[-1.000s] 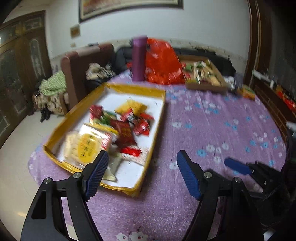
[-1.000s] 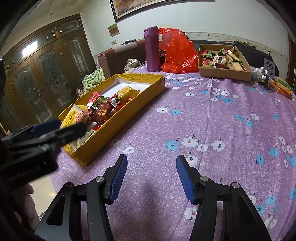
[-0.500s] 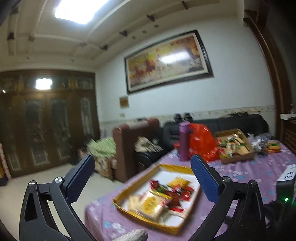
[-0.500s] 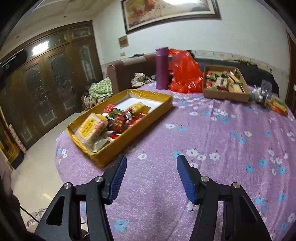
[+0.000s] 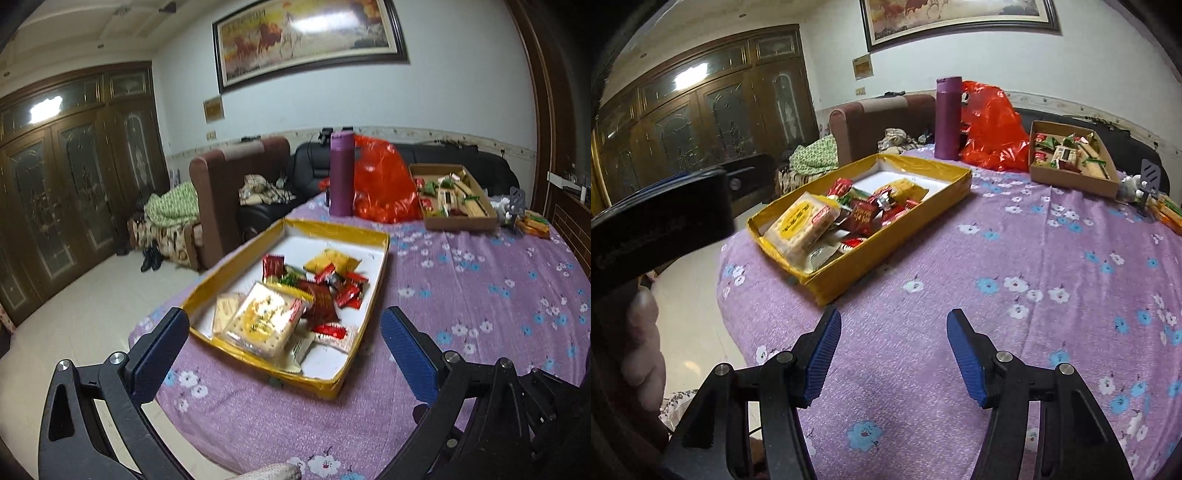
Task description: Organize snacks
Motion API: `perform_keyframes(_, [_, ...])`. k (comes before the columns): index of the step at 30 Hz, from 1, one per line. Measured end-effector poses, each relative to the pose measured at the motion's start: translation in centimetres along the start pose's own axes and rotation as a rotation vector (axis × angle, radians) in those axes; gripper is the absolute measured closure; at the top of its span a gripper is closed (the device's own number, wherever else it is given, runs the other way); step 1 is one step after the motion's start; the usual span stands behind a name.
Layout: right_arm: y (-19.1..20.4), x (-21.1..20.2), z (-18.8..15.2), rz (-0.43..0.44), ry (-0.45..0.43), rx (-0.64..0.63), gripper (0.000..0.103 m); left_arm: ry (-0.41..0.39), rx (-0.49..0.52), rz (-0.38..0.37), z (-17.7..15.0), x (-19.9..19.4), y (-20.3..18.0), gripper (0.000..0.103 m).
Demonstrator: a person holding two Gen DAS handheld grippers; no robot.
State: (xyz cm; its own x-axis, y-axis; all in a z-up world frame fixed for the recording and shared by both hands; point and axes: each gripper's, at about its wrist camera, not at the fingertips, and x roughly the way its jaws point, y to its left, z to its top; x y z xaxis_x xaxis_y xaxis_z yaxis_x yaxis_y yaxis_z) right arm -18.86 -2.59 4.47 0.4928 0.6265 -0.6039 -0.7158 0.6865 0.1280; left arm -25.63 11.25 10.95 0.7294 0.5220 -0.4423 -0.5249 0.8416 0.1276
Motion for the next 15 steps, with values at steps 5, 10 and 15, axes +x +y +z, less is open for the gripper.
perform_keyframes(5, [0.6, 0.8, -0.3, 0.006, 0.022, -0.017, 0.042, 0.055, -0.017, -0.022, -0.6, 1.4, 0.3, 0.000])
perform_keyframes(10, [0.9, 1.4, -0.4, 0.010, 0.036, -0.019, 0.042, 0.090, -0.025, -0.033, -0.9, 2.3, 0.6, 0.000])
perform_keyframes(15, [1.0, 1.8, -0.5, 0.012, 0.045, -0.021, 0.042, 0.109, -0.031, -0.046, -1.3, 2.8, 0.8, 0.000])
